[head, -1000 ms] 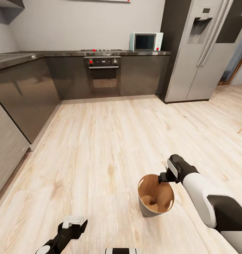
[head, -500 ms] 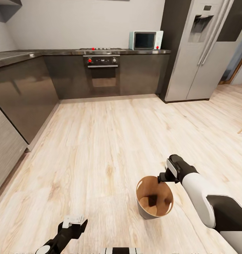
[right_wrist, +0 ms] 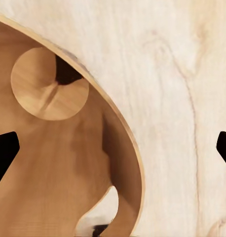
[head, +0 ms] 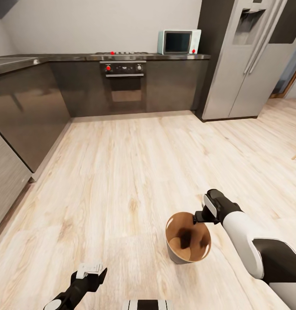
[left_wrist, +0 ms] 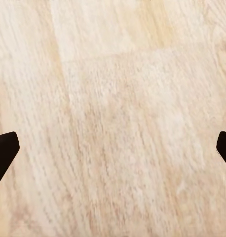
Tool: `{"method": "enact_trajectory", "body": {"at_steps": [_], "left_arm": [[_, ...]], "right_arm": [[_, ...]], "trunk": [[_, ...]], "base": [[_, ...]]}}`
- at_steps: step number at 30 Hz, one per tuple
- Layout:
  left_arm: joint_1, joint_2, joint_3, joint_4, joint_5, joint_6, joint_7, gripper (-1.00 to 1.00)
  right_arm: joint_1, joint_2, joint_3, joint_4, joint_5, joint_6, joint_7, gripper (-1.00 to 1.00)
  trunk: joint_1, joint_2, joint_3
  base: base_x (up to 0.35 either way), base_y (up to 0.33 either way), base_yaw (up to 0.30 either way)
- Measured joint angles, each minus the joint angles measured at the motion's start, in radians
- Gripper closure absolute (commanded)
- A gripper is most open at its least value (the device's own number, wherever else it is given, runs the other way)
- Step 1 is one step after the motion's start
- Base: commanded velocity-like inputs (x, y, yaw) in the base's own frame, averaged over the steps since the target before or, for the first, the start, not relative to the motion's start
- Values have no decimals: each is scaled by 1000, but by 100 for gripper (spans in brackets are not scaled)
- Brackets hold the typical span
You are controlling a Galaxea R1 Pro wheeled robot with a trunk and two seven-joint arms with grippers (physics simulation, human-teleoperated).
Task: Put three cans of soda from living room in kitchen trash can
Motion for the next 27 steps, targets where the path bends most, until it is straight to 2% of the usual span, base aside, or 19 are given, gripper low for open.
{"method": "enact_trajectory", "body": {"at_steps": [12,27], "left_arm": [[0,2,2,-6,2,1,-2,-100],[-1,0,3,-4,3,2,-2,-100]], "right_arm": [[2,5,1,0,1,0,-2,-100],[3,6,2,0,0,0,-1,-100]], "trunk": [[0,0,0],[7,-3,-58]], "base": [[0,-25,0],[0,0,0]]}}
